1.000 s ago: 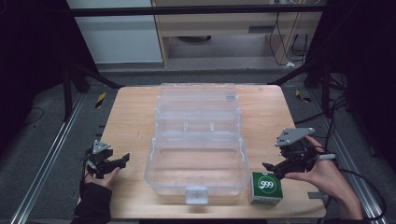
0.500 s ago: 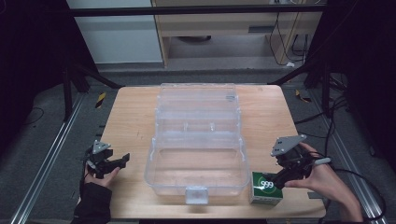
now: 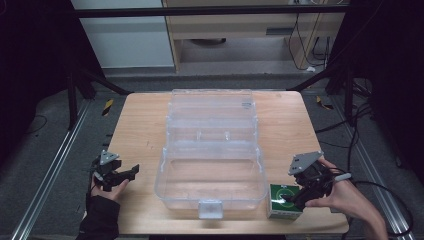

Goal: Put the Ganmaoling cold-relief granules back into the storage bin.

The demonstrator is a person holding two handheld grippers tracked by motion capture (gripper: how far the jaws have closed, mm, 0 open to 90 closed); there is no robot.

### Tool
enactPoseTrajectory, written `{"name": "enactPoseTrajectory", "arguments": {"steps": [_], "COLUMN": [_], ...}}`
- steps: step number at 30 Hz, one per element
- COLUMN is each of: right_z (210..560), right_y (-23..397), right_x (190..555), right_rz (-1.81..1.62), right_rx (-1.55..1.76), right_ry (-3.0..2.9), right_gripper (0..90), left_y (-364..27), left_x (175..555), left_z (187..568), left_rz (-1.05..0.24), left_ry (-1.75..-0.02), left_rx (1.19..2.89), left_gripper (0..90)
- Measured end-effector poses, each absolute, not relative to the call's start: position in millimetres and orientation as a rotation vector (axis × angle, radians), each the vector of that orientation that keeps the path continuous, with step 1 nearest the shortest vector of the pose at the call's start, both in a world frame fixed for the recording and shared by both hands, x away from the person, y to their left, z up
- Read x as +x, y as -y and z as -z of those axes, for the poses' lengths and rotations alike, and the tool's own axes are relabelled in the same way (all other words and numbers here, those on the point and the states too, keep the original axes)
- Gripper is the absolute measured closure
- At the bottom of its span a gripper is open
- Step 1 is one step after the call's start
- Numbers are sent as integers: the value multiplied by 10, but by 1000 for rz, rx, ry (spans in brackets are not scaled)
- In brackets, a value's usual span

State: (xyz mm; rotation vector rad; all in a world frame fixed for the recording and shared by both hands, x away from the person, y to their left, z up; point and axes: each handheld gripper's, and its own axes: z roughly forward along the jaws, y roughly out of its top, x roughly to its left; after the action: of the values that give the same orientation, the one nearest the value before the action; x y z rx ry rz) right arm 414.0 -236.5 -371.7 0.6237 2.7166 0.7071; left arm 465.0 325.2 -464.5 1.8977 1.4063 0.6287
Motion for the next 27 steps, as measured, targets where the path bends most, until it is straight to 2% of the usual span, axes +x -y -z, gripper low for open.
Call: {"name": "enactPoseTrajectory", "arguments": {"steps": [27], "right_z": [4017], "right_y": [2273], "right_x": [4095], "right_rz": [-594], "right_rx": [536], "right_ry": [-2854], "right_gripper": [25], "left_y": [-3244], "left_x": [4653], "left_z": [4647], "left_rz": [-629], "left_ry": [-1399], "left_rx": [1905], "left_gripper": [258]}}
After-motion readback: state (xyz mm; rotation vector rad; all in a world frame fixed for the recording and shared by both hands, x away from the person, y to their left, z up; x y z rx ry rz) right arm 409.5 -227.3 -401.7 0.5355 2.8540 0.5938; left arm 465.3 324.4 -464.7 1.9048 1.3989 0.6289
